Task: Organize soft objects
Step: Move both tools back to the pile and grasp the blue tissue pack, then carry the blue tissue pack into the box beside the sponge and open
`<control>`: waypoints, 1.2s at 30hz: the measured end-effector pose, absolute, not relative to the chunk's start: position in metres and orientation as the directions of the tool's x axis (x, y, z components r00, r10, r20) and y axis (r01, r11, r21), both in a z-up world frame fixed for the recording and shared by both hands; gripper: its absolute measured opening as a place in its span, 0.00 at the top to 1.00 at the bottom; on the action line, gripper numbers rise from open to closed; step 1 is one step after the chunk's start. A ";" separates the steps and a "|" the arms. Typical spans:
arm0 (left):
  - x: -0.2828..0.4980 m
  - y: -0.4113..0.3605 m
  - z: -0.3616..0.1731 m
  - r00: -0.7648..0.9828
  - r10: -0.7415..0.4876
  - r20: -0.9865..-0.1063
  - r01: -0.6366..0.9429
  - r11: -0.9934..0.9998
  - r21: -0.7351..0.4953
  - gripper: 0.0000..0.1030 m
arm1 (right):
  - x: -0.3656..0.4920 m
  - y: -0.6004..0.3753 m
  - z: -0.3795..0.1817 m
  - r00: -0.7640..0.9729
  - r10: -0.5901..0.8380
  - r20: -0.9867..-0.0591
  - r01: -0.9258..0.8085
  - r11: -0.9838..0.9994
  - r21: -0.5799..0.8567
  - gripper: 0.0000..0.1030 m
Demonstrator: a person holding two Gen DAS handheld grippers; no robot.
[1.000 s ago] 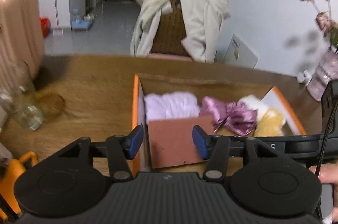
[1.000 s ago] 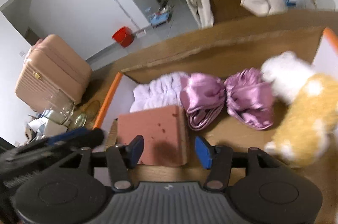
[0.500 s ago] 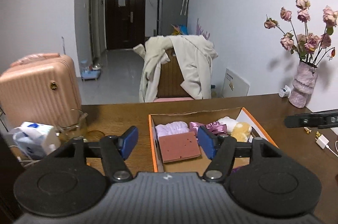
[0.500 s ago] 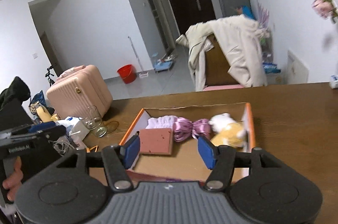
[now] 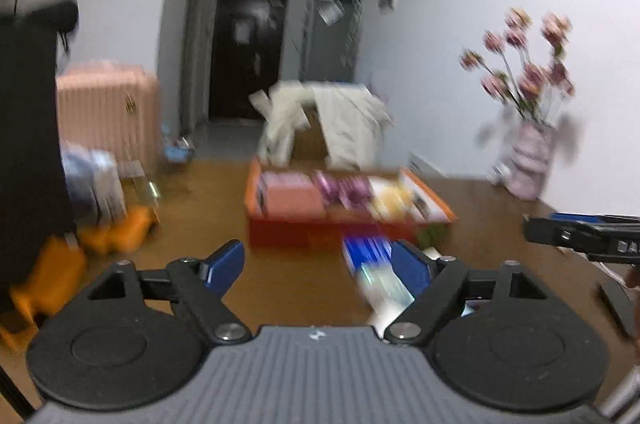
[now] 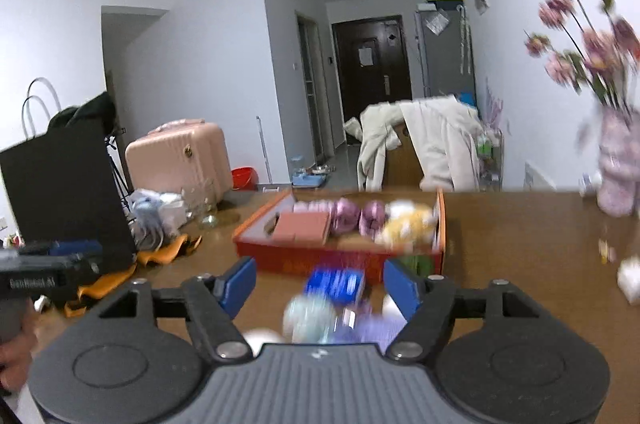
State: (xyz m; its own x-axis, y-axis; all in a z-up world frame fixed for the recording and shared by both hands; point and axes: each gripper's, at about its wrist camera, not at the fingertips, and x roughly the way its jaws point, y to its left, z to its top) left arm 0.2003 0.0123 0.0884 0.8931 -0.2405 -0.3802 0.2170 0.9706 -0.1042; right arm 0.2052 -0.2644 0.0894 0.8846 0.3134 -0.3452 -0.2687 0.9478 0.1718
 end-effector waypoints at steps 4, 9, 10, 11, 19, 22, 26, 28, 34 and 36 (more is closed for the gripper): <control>0.197 -0.005 0.059 0.839 -0.262 -0.477 0.260 0.963 -0.072 0.20 | 0.190 -0.265 0.054 0.856 0.317 -0.408 -0.235 0.942 0.240 0.32; 0.222 -0.010 0.055 0.826 -0.290 -0.484 0.255 0.957 -0.138 0.21 | 0.203 -0.268 0.049 0.852 0.327 -0.409 -0.239 0.938 0.252 0.33; 0.230 -0.011 0.057 0.825 -0.292 -0.484 0.255 0.956 -0.143 0.22 | 0.208 -0.268 0.048 0.849 0.334 -0.410 -0.241 0.935 0.261 0.34; 0.239 -0.013 0.057 0.824 -0.298 -0.482 0.260 0.955 -0.145 0.24 | 0.213 -0.268 0.046 0.849 0.335 -0.409 -0.240 0.934 0.266 0.35; 0.370 -0.029 0.045 0.743 -0.373 -0.556 0.299 0.928 -0.222 0.45 | 0.326 -0.244 0.031 0.801 0.368 -0.472 -0.257 0.924 0.284 0.55; 0.418 -0.037 0.025 0.680 -0.416 -0.604 0.302 0.909 -0.287 0.57 | 0.378 -0.234 0.020 0.778 0.355 -0.519 -0.234 0.930 0.284 0.59; 0.456 -0.042 -0.004 0.627 -0.451 -0.635 0.300 0.892 -0.338 0.67 | 0.428 -0.231 -0.002 0.753 0.337 -0.565 -0.185 0.932 0.310 0.68; 0.464 -0.037 -0.014 0.609 -0.480 -0.631 0.285 0.875 -0.390 0.70 | 0.436 -0.234 -0.013 0.741 0.347 -0.575 -0.174 0.926 0.334 0.69; 0.468 -0.031 -0.026 0.596 -0.529 -0.604 0.275 0.841 -0.466 0.75 | 0.444 -0.241 -0.031 0.714 0.407 -0.570 -0.173 0.891 0.420 0.73; 0.467 -0.032 -0.026 0.602 -0.529 -0.598 0.275 0.840 -0.467 0.75 | 0.445 -0.241 -0.031 0.714 0.409 -0.568 -0.175 0.890 0.422 0.74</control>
State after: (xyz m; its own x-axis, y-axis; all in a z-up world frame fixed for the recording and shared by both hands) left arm 0.4675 -0.0316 -0.0264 0.6019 -0.5293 -0.5980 0.2747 0.8403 -0.4673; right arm 0.4446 -0.2408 -0.0312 0.7143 0.4093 -0.5677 -0.1748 0.8898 0.4216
